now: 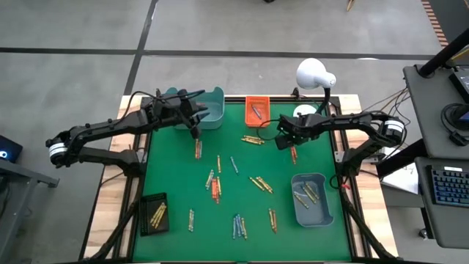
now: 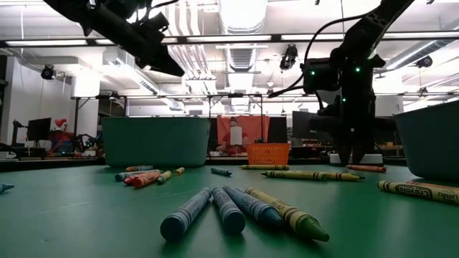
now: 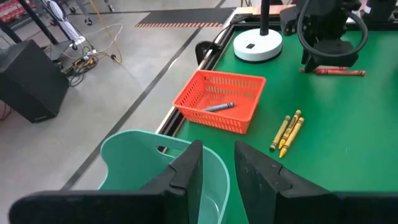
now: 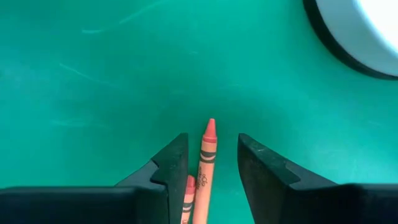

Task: Sort crayons
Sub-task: Put the orange crayon into the green bin

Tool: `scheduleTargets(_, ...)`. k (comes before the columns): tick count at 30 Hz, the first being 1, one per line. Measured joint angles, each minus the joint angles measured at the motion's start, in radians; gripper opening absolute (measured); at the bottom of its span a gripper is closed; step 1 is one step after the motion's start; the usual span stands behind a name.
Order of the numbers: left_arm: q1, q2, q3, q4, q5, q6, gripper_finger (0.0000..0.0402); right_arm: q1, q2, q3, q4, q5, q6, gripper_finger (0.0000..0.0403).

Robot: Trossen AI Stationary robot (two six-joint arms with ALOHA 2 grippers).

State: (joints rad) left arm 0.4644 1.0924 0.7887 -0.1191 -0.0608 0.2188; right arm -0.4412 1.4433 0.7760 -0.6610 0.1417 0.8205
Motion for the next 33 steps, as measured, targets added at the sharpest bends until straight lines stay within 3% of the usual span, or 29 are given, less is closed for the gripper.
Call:
scheduleTargets(15,0.0,0.0,0.0,0.023,0.0,-0.011,0.0075,0.001,-0.003,-0.059,0.078,0.012,-0.001,0.0092)
scheduleTargets(29,-0.001,0.0,-0.016,0.086,0.0,-0.059,0.0075,0.001,-0.002,-0.065,0.119,0.026,-0.023,0.0012)
scheduleTargets(33,0.0,0.0,-0.051,0.155,0.067,-0.095,0.0075,0.001,-0.012,-0.064,0.128,0.062,-0.041,0.0011)
